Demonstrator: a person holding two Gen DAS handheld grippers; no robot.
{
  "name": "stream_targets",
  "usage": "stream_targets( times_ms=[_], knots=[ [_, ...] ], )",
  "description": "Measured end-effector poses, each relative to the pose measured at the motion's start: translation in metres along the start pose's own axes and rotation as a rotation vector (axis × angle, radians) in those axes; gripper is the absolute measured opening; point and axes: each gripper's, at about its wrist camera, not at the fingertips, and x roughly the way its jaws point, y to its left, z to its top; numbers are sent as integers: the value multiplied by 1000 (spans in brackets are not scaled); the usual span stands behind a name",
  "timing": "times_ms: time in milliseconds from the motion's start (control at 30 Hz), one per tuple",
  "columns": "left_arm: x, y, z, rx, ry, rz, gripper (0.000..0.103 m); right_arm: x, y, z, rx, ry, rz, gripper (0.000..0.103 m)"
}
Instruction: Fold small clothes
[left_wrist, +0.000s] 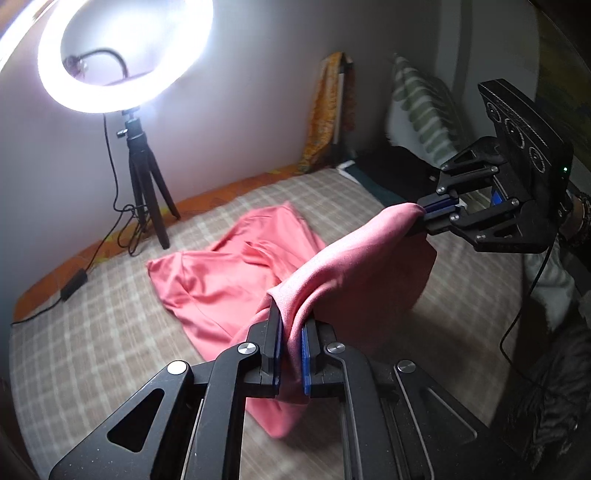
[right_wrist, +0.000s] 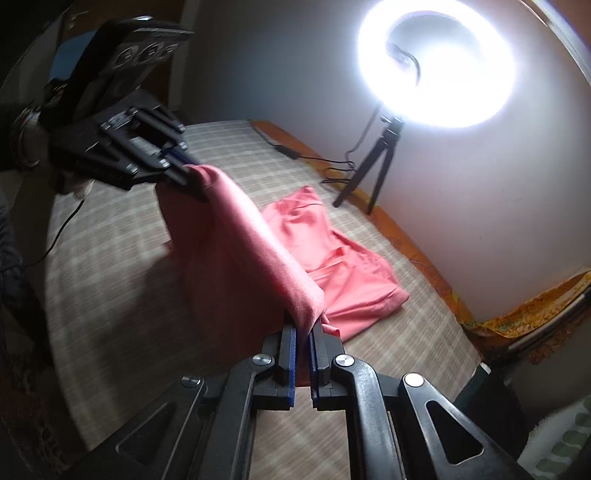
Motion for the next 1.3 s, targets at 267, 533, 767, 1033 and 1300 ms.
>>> stream_targets(
  times_ms=[267,533,767,1033,1300],
  knots=[
    [61,53,29,-70,56,24,6,83,-59,28,29,57,10,3],
    [122,98,52,-86,134,25,6,164,-108,38,100,156,61,3],
    [146,117,52,-89,171,55,13,201,-128,39,174,190,71,8],
    [109,155,49,-250,71,132,35,176,-174,8,510,75,117,26],
    [92,171,16,-421,48,20,35,165,-182,-35,793,-7,244,40]
  ],
)
